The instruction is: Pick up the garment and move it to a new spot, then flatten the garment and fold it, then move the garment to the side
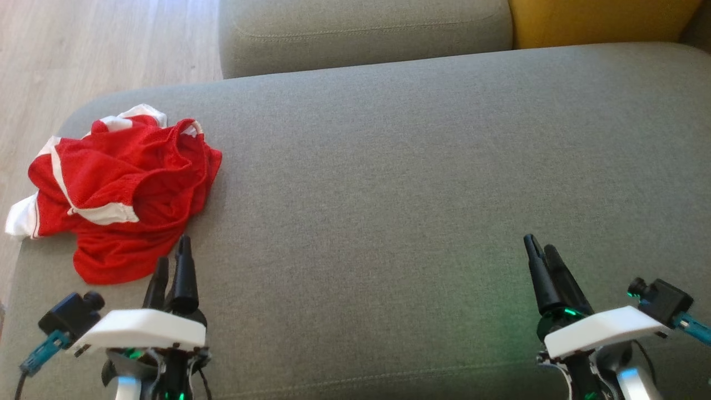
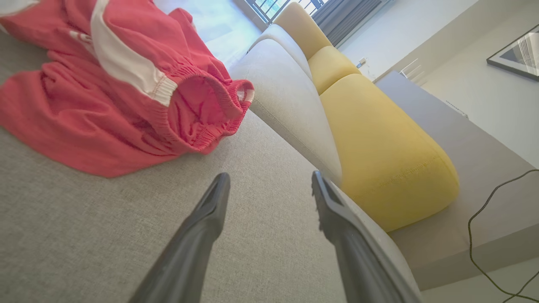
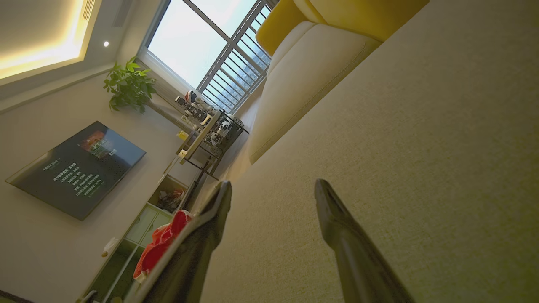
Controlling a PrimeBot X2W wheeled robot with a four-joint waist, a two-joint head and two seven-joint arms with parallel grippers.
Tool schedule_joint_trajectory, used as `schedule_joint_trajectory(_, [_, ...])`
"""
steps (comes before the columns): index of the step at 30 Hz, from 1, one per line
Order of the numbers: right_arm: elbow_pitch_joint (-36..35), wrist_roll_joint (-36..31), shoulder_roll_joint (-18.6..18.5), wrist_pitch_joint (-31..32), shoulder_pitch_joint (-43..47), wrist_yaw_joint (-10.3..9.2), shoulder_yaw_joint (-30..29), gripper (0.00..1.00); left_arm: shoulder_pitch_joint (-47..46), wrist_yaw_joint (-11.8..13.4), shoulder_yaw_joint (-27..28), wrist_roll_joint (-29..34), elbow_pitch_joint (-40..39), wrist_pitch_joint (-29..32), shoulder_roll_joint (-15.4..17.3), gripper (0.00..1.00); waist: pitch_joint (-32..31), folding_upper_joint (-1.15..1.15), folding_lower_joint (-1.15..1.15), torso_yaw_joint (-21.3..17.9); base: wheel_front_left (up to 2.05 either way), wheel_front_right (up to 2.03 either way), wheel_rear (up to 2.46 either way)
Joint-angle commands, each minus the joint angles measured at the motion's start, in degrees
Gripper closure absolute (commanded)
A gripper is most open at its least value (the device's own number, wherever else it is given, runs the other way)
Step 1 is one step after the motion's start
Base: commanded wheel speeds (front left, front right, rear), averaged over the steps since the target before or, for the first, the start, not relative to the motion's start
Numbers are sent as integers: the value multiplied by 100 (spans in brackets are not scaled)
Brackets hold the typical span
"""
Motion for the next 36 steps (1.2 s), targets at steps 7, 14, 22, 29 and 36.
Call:
schedule_joint_trajectory(7, [-303, -593, -52, -179, -327, -1, 221, 0, -265, 96, -31, 593, -320, -187, 100, 0, 35, 0, 0, -10, 0, 0, 0])
schedule_joint_trajectory(14, [-382, -1109, -56, -296, -329, -1, 292, 0, -255, 220, -135, 1158, -485, -305, 130, 0, 28, 0, 0, -11, 0, 0, 0])
schedule_joint_trajectory(22, [-452, -1672, -61, -428, -324, -1, 403, 0, -214, 329, -295, 1731, -681, -439, 182, 0, 10, 0, 0, -30, 0, 0, 0])
schedule_joint_trajectory(29, [-477, -2109, -65, -528, -330, -1, 452, 0, -160, 347, -430, 2140, -747, -540, 224, 0, 4, 0, 0, -55, 0, 0, 0])
schedule_joint_trajectory(36, [-515, -2611, -70, -645, -368, -1, 520, 0, -125, 358, -533, 2610, -747, -658, 233, 0, 12, 0, 0, -65, 0, 0, 0])
